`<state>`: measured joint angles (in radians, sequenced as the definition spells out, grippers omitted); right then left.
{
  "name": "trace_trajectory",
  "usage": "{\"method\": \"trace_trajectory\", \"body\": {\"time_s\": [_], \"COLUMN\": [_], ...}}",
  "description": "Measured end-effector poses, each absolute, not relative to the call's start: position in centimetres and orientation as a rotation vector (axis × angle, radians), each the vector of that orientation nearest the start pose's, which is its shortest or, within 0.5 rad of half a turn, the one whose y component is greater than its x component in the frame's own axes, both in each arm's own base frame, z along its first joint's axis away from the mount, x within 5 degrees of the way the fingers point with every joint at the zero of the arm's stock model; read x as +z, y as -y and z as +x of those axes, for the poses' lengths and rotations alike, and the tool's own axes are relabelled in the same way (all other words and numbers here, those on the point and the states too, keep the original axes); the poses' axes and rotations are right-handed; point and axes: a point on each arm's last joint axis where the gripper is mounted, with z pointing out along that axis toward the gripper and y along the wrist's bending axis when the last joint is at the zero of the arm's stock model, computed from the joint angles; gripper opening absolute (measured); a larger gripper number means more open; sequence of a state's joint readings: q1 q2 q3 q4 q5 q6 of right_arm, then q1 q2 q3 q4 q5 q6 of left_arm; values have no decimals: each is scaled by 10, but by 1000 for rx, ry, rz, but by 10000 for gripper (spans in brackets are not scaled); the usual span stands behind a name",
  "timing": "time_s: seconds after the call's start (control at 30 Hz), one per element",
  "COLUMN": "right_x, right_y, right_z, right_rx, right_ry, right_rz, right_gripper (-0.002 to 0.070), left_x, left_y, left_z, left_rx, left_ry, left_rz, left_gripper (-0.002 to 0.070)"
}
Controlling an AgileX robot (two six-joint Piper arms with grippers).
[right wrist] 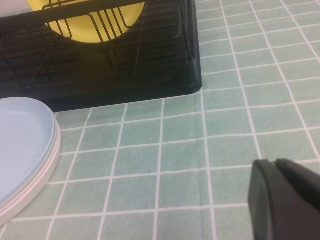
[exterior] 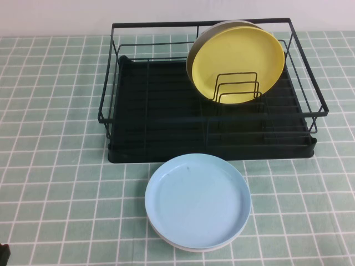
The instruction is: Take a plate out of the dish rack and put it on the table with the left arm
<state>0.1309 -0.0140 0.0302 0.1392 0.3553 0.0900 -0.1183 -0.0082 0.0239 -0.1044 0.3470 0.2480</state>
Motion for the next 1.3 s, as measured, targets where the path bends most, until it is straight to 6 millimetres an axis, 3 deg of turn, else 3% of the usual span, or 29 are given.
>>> {"method": "trace_trajectory", "body": {"time_s": [1.3], "right_x": [172], "right_y": [-11], "right_z": [52], "right_rx": [289], "right_ry": [-1861], "right_rz": [50], "right_gripper": [-18], "left_x": [176], "left_y": [10], "left_z": [53], "left_rx": [-19], "left_ry": [-1812], "left_rz": [260], "left_gripper": [-4]}}
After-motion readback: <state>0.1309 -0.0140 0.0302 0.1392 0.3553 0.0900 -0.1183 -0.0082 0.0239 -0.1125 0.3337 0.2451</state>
